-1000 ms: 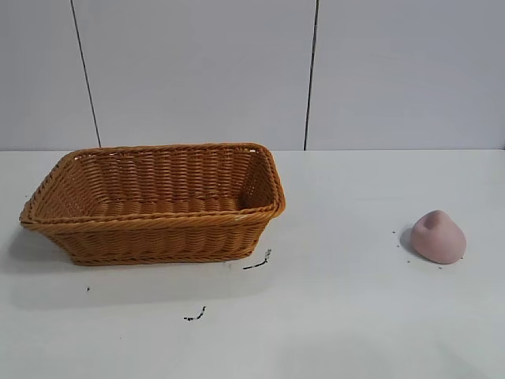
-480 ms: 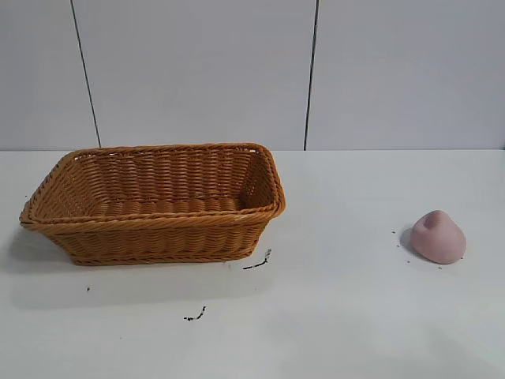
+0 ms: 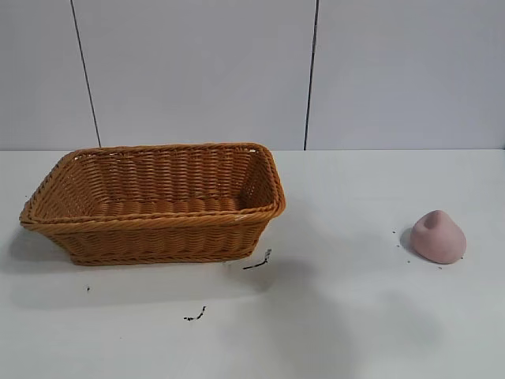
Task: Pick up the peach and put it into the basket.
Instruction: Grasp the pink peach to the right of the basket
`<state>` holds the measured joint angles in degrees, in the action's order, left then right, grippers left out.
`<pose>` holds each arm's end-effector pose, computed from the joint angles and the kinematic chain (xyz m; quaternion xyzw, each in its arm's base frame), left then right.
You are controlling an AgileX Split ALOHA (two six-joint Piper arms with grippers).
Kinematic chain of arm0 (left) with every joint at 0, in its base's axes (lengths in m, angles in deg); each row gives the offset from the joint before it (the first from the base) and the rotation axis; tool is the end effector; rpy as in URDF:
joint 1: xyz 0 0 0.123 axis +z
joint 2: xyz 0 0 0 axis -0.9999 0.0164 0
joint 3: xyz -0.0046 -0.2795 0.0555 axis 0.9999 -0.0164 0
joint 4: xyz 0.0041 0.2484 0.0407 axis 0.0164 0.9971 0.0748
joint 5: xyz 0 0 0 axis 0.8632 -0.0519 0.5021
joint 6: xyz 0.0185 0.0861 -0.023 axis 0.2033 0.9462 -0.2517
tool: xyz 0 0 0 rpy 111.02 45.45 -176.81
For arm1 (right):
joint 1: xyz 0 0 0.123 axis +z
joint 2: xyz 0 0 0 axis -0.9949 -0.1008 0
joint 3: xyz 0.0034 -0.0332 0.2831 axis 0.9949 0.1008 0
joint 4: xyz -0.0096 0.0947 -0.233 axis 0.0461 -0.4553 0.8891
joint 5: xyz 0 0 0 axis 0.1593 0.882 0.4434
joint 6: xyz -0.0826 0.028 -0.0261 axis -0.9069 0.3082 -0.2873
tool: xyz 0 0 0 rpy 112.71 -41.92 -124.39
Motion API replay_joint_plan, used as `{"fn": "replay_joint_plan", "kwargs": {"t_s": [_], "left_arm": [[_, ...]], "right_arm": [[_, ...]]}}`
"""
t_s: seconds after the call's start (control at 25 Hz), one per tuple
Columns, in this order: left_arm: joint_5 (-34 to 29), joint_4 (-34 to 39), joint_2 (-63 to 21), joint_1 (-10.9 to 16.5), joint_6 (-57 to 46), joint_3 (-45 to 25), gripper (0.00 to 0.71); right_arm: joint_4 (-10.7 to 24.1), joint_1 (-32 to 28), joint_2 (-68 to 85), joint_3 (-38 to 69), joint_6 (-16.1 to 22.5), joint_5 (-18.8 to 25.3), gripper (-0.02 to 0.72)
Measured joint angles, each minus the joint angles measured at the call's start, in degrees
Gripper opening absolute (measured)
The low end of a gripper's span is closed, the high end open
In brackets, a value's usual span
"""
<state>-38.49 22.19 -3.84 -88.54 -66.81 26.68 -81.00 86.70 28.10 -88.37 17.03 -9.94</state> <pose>-0.0075 -0.0111 0.2822 0.0511 0.8424 -0.0349 0.5353 0.1989 0.0155 0.3329 -0.0158 0.9523 0.0475 0.3009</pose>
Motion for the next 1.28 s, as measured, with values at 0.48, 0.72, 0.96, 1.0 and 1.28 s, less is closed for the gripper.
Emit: {"fn": "replay_joint_plan", "kwargs": {"t_s": [0.48,0.72,0.96,1.0,1.28], "left_arm": [[0.00,0.00,0.00,0.00,0.00,0.00,0.694],[0.00,0.00,0.00,0.00,0.00,0.00,0.694],[0.00,0.00,0.00,0.00,0.00,0.00,0.694],[0.00,0.00,0.00,0.00,0.00,0.00,0.694],[0.00,0.00,0.00,0.00,0.00,0.00,0.694]], "right_arm": [[0.12,0.00,-36.45,-18.64,0.00,-2.16,0.696],[1.85,0.00,-47.37,-20.27,0.00,-6.14,0.696],[2.44,0.00,-53.94,-20.29,0.00,-10.85,0.696],[2.58,0.00,-54.73,-20.29,0.00,-11.34,0.696],[3.80,0.00,-58.02,-20.29,0.05,-12.40,0.696]]}}
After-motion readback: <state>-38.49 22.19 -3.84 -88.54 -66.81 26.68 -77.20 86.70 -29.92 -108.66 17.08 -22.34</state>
